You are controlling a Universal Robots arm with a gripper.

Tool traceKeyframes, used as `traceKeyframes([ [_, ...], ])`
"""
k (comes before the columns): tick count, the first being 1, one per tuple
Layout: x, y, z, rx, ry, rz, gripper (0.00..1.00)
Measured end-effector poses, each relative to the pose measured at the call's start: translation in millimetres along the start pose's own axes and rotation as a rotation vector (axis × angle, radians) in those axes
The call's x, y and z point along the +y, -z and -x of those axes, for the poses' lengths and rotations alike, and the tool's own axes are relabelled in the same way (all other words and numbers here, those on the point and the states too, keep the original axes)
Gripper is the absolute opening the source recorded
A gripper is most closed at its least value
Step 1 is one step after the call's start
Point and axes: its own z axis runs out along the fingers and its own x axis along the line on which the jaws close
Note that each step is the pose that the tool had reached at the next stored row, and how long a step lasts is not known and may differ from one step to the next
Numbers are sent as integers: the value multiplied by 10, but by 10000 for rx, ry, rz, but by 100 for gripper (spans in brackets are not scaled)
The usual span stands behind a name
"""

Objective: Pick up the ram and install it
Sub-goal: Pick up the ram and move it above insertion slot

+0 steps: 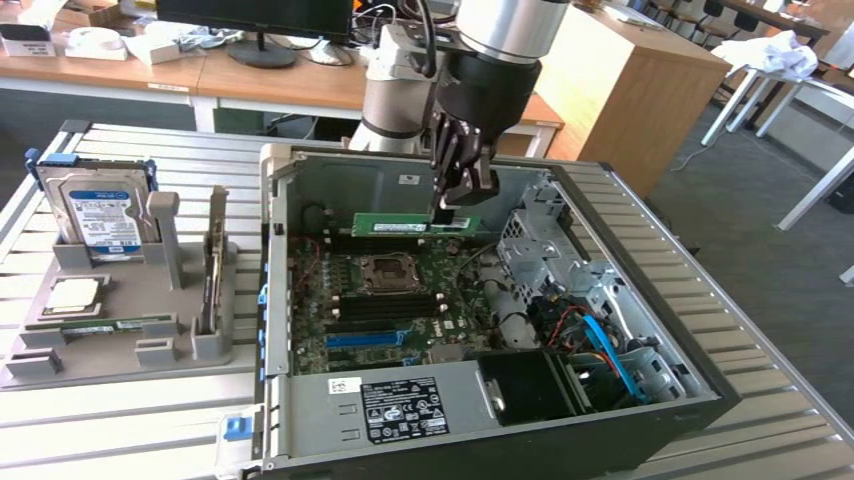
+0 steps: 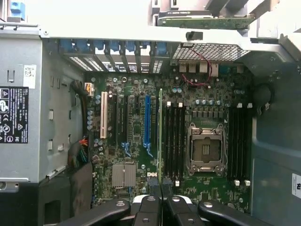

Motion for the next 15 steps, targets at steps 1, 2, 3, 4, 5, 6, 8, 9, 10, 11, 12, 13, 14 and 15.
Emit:
traceKeyframes([
  [1,0,0,0,0,0,0,12],
  [2,0,0,0,1,0,0,12],
  [3,0,0,1,0,0,0,12],
  [4,-1,0,7,1,0,0,12],
  [5,-1,-1,15,1,0,0,12],
  [6,-1,-2,27,1,0,0,12],
  [8,-1,-4,54,0,1,0,12],
  [9,-1,-4,69,1,0,0,12],
  [10,-1,-5,83,1,1,0,12],
  [11,-1,-6,99,1,0,0,12],
  [12,-1,-7,113,1,0,0,12],
  [13,-1,-7,128,1,0,0,12],
  [14,-1,-9,141,0,0,0,12],
  [15,-1,-9,156,1,0,1,12],
])
